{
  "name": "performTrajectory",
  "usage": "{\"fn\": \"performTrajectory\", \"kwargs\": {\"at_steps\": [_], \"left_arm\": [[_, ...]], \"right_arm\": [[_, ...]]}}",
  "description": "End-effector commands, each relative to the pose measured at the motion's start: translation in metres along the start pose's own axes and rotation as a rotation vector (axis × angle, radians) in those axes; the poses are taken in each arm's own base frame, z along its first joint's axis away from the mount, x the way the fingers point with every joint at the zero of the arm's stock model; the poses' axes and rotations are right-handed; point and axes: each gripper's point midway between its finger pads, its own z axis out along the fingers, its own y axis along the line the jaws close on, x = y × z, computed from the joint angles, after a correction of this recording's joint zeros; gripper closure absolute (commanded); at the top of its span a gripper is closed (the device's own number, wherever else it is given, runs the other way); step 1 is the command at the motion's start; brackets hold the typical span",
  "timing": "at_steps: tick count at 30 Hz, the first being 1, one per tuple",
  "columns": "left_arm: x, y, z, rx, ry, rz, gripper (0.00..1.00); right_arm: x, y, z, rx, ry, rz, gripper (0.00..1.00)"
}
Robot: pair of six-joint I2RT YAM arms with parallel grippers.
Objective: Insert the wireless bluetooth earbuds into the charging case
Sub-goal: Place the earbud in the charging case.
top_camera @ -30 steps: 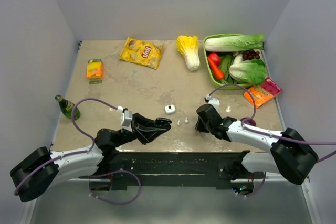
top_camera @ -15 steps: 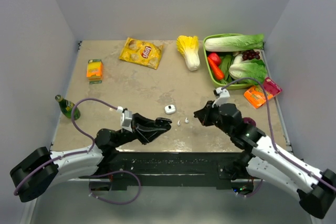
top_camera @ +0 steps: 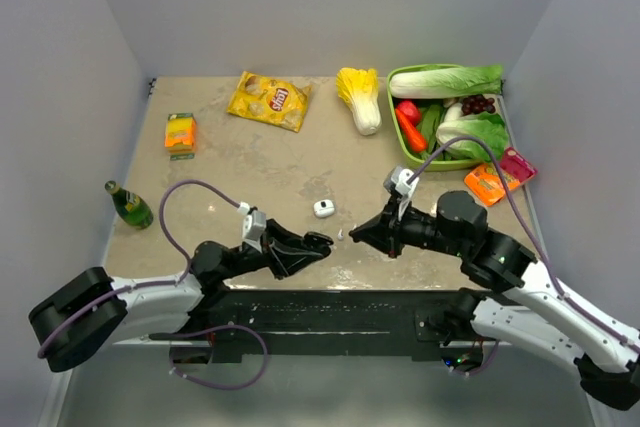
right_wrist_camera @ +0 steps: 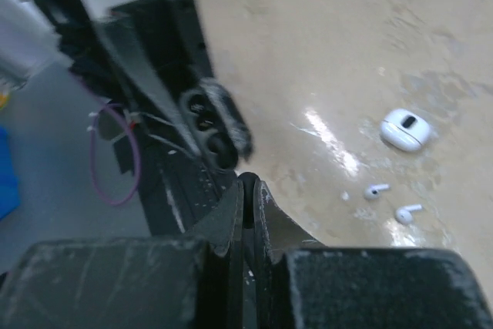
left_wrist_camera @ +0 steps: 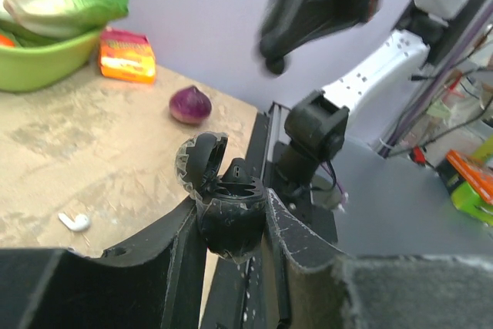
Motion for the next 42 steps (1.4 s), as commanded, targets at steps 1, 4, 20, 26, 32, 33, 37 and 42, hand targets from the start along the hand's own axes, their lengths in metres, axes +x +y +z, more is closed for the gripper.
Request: {"fn": "performTrajectory", "kwargs": {"at_steps": [1,4,20,26,32,33,37,42], "left_arm": [[0.006,-0.024,-0.019,0.12,-0.022,0.007,1.0],[0.007,-0.027,-0.014,0.145,-0.003,-0.002,1.0],[-0.004,-0.044,0.007,0.274,0.035,0.014,1.0],[-0.006,-0.049,0.007,0.307,0.033,0.03,1.0],[-0.01,-0.055,0.006,0.342,0.02,0.079,1.0],[-0.011,-0.056,0.006,0.346,0.02,0.084,1.0],[-0.01,-0.057,0.006,0.351,0.03,0.102,1.0],[-0.01,-0.057,0.007,0.354,0.034,0.106,1.0]], "right_arm": [[-0.035,0.05,-0.024,-0.155,-0.017,-0.191,1.0],[-0.036,0.064,-0.027,-0.21,0.018,-0.217,1.0],[-0.012,0.089,0.005,-0.293,0.101,-0.239,1.0],[0.0,0.096,0.017,-0.297,0.145,-0.257,1.0],[0.008,0.09,0.029,-0.236,0.178,-0.268,1.0],[0.007,0.09,0.03,-0.228,0.178,-0.271,1.0],[0.013,0.087,0.035,-0.19,0.199,-0.28,1.0],[0.017,0.088,0.04,-0.181,0.21,-0.29,1.0]]}}
